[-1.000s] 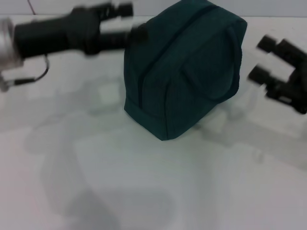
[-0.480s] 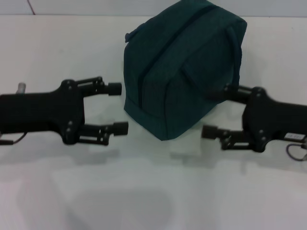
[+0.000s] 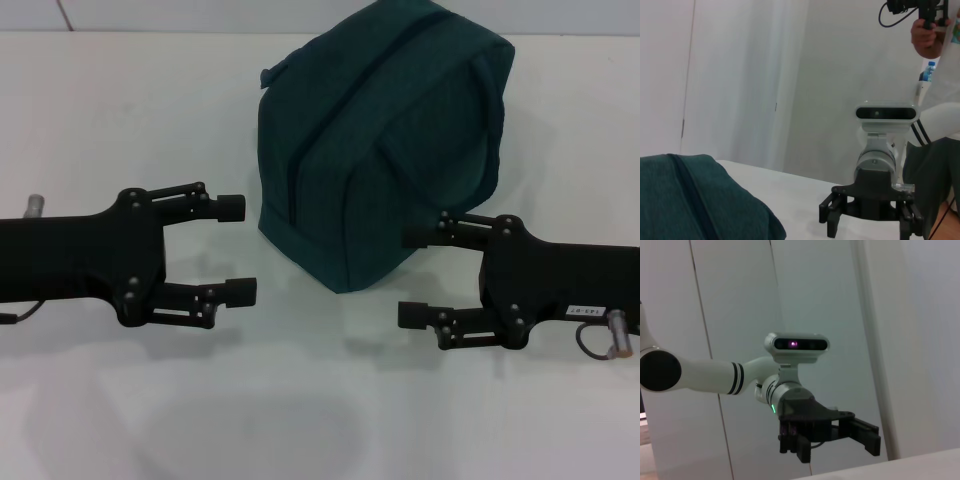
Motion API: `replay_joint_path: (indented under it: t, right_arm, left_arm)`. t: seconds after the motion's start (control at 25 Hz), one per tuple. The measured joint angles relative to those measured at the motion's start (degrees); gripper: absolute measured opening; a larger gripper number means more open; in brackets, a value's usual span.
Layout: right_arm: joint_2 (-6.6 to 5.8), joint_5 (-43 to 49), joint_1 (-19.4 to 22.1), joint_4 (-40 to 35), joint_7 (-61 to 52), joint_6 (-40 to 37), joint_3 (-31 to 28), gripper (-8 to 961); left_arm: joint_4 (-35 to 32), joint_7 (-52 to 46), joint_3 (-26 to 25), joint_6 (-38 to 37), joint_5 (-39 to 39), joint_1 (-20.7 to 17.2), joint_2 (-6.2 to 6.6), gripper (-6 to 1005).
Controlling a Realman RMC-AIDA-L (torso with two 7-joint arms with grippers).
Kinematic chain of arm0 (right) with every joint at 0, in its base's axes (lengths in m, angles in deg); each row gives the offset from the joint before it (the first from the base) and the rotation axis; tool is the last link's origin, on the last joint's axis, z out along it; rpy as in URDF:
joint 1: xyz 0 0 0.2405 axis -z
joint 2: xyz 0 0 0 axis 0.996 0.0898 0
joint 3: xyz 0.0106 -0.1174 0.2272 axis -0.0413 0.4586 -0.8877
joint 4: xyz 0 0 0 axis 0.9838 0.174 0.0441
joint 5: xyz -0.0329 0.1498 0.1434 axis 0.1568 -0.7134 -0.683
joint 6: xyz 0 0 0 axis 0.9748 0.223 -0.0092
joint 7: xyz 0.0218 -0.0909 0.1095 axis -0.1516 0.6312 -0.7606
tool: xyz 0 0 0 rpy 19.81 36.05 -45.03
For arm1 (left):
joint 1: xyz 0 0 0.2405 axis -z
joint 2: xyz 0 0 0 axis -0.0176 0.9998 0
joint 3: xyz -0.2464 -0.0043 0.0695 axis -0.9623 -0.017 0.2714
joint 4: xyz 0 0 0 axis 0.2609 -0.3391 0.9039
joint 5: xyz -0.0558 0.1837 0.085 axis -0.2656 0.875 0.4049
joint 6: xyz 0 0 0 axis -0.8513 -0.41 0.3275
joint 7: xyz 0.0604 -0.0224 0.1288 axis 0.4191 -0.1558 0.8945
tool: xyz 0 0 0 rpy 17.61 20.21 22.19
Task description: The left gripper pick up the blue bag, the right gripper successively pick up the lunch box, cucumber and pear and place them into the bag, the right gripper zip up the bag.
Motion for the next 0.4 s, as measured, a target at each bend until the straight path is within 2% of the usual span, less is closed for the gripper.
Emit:
replay_joint_path:
  t: [0.4]
  right_arm:
    - [0.07, 0.1, -0.6, 0.3, 0.2, 0.9, 0.2, 807]
  left_arm:
    - [0.0, -0.2, -0.1, -0.2, -0.1, 0.0, -0.32, 887]
